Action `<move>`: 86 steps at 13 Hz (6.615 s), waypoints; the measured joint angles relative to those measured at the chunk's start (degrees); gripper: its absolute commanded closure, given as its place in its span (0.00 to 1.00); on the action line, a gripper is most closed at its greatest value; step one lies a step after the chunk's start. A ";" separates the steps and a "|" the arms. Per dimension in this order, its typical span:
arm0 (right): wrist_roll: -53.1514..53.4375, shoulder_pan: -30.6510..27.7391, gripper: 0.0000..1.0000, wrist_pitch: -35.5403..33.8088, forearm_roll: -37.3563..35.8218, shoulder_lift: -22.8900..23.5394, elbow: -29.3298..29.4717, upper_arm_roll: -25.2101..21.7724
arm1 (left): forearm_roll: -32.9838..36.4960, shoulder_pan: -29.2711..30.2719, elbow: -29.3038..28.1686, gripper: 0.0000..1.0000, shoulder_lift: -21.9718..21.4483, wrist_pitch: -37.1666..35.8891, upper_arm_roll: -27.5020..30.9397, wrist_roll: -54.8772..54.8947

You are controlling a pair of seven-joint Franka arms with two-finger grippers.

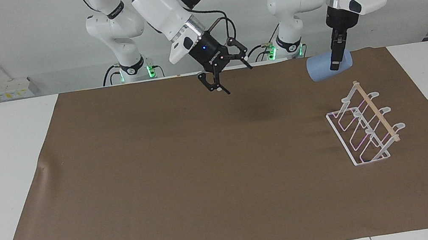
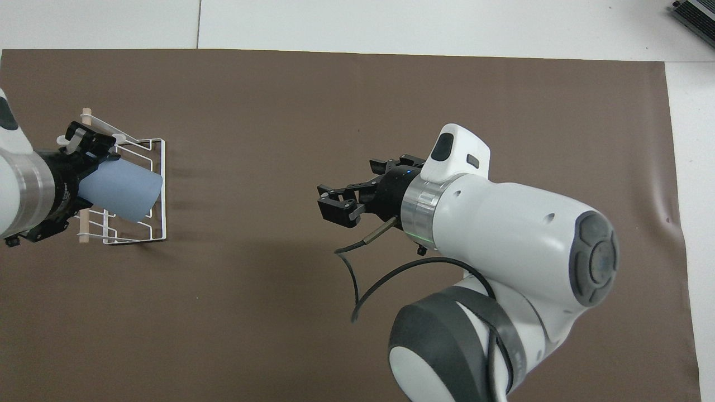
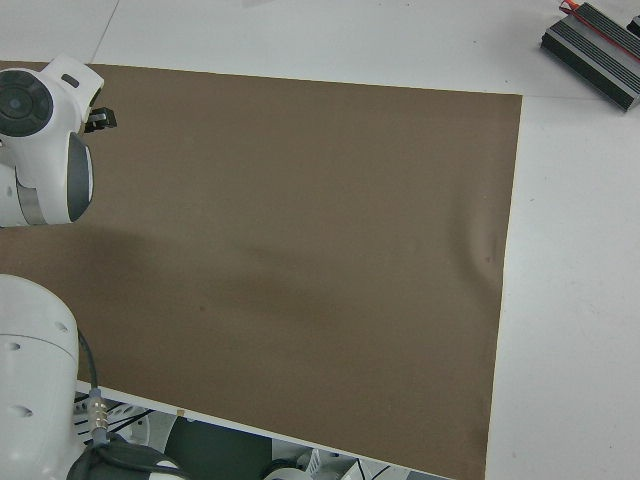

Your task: Hang cup on cup holder

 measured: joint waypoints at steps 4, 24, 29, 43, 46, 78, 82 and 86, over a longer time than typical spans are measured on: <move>-3.61 -0.40 0.00 -16.44 -6.76 1.49 7.14 -7.80 | 5.33 2.50 -0.02 1.00 2.50 7.76 1.28 13.28; 8.75 8.66 0.00 -52.56 -25.17 2.71 23.74 -44.06 | 16.33 6.73 -5.41 1.00 14.04 24.10 1.28 12.30; 7.99 9.86 0.00 -46.49 -24.21 -0.33 15.36 -46.06 | 17.86 6.74 -5.36 1.00 14.17 24.55 1.31 9.94; 7.99 10.26 0.00 -45.09 -24.25 -2.67 11.26 -44.79 | 23.64 6.80 -6.22 0.87 17.15 28.38 1.13 2.03; 7.99 10.25 0.00 -45.09 -24.25 -2.82 11.07 -44.98 | 23.86 6.80 -8.00 0.00 17.14 30.07 1.18 1.79; 7.99 10.20 0.00 -45.09 -24.27 -3.41 10.75 -46.35 | -7.72 9.11 12.45 0.00 8.54 -14.67 1.21 64.83; 7.99 10.20 0.00 -45.09 -24.27 -3.41 10.75 -46.35 | -7.76 9.11 13.45 0.00 8.43 -20.02 1.19 73.10; 7.99 10.20 0.00 -45.09 -24.27 -3.41 10.75 -46.35 | -8.25 9.09 13.44 0.00 7.62 -20.71 0.76 73.90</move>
